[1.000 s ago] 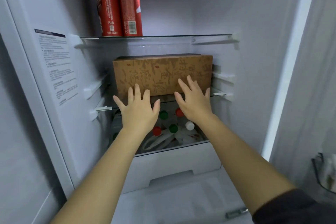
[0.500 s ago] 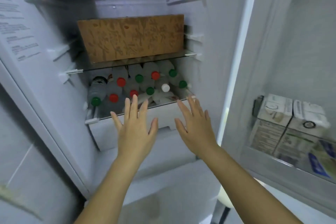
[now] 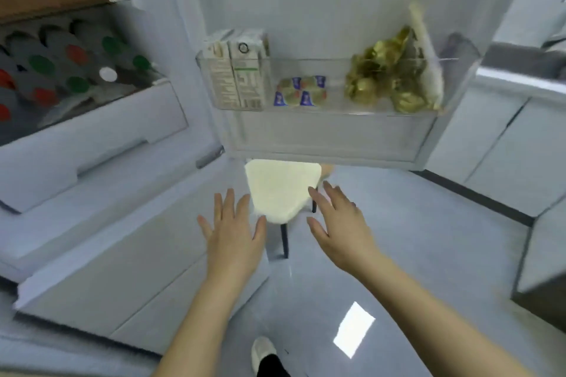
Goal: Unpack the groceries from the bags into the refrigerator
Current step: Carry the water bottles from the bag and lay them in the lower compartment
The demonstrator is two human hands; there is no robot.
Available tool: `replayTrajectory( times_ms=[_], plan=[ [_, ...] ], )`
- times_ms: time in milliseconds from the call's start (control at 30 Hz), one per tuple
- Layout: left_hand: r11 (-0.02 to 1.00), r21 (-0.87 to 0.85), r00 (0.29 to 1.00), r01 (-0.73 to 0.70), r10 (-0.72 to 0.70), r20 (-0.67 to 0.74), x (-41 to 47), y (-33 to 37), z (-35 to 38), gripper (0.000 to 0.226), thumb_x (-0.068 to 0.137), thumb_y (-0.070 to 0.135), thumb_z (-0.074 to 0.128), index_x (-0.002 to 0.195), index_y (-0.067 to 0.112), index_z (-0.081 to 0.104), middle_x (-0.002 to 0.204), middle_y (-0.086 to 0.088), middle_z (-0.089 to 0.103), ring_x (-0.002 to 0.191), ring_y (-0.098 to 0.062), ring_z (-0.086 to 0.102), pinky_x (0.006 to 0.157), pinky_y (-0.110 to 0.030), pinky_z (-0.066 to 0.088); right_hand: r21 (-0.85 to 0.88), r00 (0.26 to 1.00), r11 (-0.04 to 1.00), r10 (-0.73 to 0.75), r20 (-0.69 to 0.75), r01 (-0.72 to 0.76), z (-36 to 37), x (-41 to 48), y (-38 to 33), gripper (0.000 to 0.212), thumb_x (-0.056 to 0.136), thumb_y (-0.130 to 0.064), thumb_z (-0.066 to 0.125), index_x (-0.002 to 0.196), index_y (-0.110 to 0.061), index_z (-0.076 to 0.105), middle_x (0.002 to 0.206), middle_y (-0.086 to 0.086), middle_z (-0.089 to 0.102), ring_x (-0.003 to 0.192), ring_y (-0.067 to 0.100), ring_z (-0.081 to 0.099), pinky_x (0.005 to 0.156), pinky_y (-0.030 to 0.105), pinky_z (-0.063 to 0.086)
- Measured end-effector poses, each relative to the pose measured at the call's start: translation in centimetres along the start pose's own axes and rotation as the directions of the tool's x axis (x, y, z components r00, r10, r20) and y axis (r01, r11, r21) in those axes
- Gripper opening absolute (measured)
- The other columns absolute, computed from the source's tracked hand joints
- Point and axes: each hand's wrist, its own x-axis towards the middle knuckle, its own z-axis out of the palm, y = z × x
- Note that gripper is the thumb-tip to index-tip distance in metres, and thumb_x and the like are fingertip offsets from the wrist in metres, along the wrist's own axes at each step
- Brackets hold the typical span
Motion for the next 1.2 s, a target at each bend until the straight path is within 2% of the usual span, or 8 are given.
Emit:
replayTrajectory(
  times_ms=[167, 300, 467, 600, 700, 833, 967, 1200],
  plan=[
    [0.977, 0.000, 0.970, -0.215, 0.214, 0.116, -2.7, 8.1, 3.7, 0.055, 0.101, 0.042, 0.035, 0.151, 0.021, 0.025, 0.163, -0.004, 0.007, 0.150, -0.023, -0.007, 0.117, -0.057, 0.001, -0.003, 0.960, 0.960, 0.280, -0.015, -0.280, -1.6, -8.1, 8.2, 0.057, 0.104, -0.043, 0.031, 0.156, -0.031, 0.009, 0.165, 0.002, -0.001, 0.151, 0.024, -0.003, 0.121, 0.047, 0.008],
    [0.914, -0.016, 0.894, -0.405, 0.399, 0.205, -4.1, 15.1, 6.2, 0.056, 0.100, 0.042, 0.035, 0.151, 0.022, 0.022, 0.163, -0.004, 0.006, 0.149, -0.023, -0.007, 0.117, -0.056, 0.002, -0.030, 0.877, 0.877, 0.477, -0.060, -0.479, -3.0, -14.3, 13.8, 0.058, 0.104, -0.047, 0.029, 0.156, -0.032, 0.007, 0.165, 0.002, -0.005, 0.151, 0.025, -0.010, 0.121, 0.051, 0.004],
    [0.773, -0.060, 0.720, -0.632, 0.614, 0.325, -7.4, 25.2, 10.2, 0.061, 0.100, 0.047, 0.033, 0.154, 0.023, 0.016, 0.163, -0.004, -0.001, 0.149, -0.023, -0.012, 0.119, -0.054, 0.000, -0.046, 0.699, 0.702, 0.698, -0.154, -0.711, -5.0, -22.5, 19.7, 0.061, 0.103, -0.050, 0.028, 0.156, -0.032, 0.005, 0.165, 0.004, -0.004, 0.151, 0.027, -0.009, 0.119, 0.055, 0.003],
    [0.607, -0.061, 0.538, -0.792, 0.742, 0.401, -11.2, 32.7, 13.9, 0.067, 0.100, 0.053, 0.029, 0.155, 0.028, 0.002, 0.163, -0.005, -0.011, 0.148, -0.027, -0.019, 0.118, -0.058, -0.002, -0.050, 0.492, 0.496, 0.836, -0.242, -0.867, -6.0, -29.2, 23.7, 0.065, 0.101, -0.054, 0.025, 0.156, -0.031, 0.000, 0.165, 0.005, -0.005, 0.151, 0.030, -0.009, 0.117, 0.060, 0.006],
    [0.485, -0.059, 0.413, -0.872, 0.796, 0.443, -14.3, 37.5, 16.7, 0.069, 0.099, 0.058, 0.023, 0.154, 0.030, -0.007, 0.161, -0.005, -0.019, 0.146, -0.029, -0.024, 0.117, -0.060, -0.005, -0.016, 0.346, 0.353, 0.904, -0.253, -0.935, -6.3, -33.3, 26.2, 0.067, 0.101, -0.056, 0.023, 0.155, -0.031, -0.007, 0.164, 0.007, -0.008, 0.150, 0.031, -0.012, 0.116, 0.061, 0.002],
    [0.352, -0.100, 0.257, -0.931, 0.824, 0.505, -17.7, 43.3, 20.4, 0.072, 0.097, 0.062, 0.020, 0.154, 0.030, -0.009, 0.161, -0.006, -0.021, 0.145, -0.030, -0.025, 0.116, -0.061, -0.007, 0.004, 0.200, 0.207, 0.953, -0.227, -0.978, -6.8, -37.5, 29.9, 0.067, 0.101, -0.057, 0.018, 0.154, -0.031, -0.012, 0.163, 0.007, -0.014, 0.149, 0.031, -0.015, 0.116, 0.061, -0.003],
    [0.245, -0.185, 0.123, -0.952, 0.855, 0.504, -20.1, 49.0, 23.0, 0.072, 0.097, 0.062, 0.021, 0.155, 0.029, -0.005, 0.161, -0.006, -0.017, 0.146, -0.030, -0.023, 0.117, -0.060, -0.005, -0.014, 0.105, 0.104, 0.973, -0.204, -0.994, -8.5, -40.8, 33.4, 0.066, 0.101, -0.057, 0.015, 0.153, -0.031, -0.016, 0.162, 0.006, -0.018, 0.149, 0.030, -0.018, 0.117, 0.060, -0.005],
    [0.077, -0.291, -0.080, -0.954, 0.867, 0.492, -24.8, 55.9, 25.8, 0.068, 0.098, 0.059, 0.020, 0.155, 0.026, 0.002, 0.162, -0.006, -0.013, 0.147, -0.028, -0.020, 0.117, -0.059, -0.003, 0.021, -0.037, -0.033, 0.969, -0.242, -0.999, -10.8, -45.8, 36.9, 0.066, 0.102, -0.055, 0.020, 0.154, -0.031, -0.013, 0.163, 0.006, -0.018, 0.149, 0.030, -0.018, 0.118, 0.060, -0.003]
  ],
)
